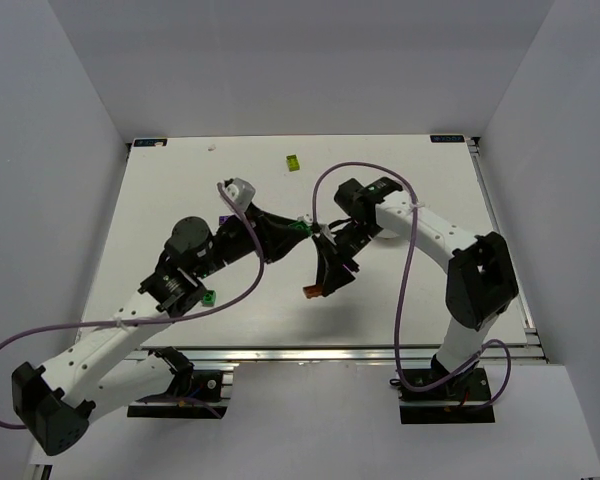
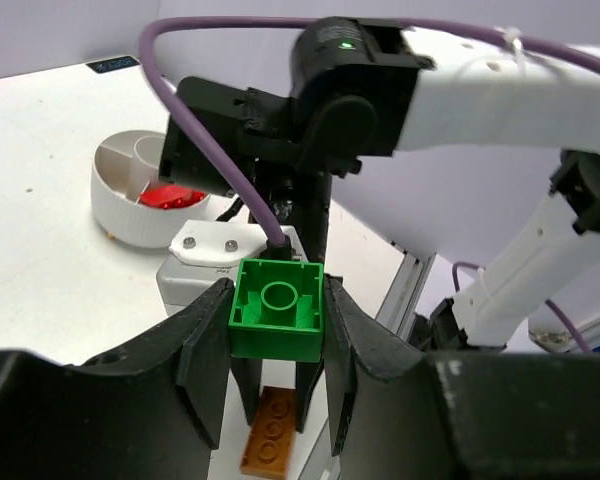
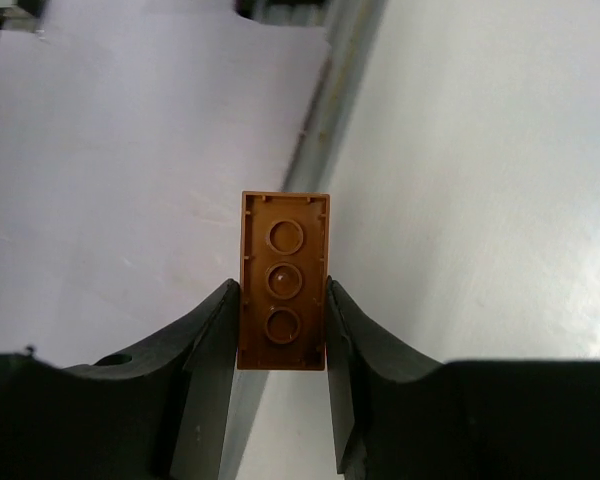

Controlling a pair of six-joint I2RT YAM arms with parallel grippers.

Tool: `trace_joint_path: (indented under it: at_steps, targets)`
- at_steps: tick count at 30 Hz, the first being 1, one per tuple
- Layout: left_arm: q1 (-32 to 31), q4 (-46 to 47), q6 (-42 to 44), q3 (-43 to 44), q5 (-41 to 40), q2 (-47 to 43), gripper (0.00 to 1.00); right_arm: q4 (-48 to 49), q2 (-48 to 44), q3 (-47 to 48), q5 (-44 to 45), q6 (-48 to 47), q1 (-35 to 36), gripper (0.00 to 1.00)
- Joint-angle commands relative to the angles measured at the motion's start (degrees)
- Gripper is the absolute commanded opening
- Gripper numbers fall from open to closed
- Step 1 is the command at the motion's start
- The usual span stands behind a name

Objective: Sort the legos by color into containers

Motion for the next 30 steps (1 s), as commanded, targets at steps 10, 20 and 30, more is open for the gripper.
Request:
trace_joint_path:
  at_steps: [10, 20, 30]
  targets:
    - [3.3, 6.7, -4.2, 14.4, 6.2, 20.9, 0.0, 15.8, -11.5, 3.1, 9.0, 14.5, -25.7, 0.0]
    - [4.2, 4.5, -8.3, 36.5, 11.5, 47.5, 0.0, 29.7, -17.4, 1.6, 11.0, 27.2, -43.9, 0.0]
    - [1.8, 2.6, -10.0, 60.0, 11.6, 70.3, 0.0, 34.2, -18.3, 0.7, 6.4, 32.4, -52.6, 0.0]
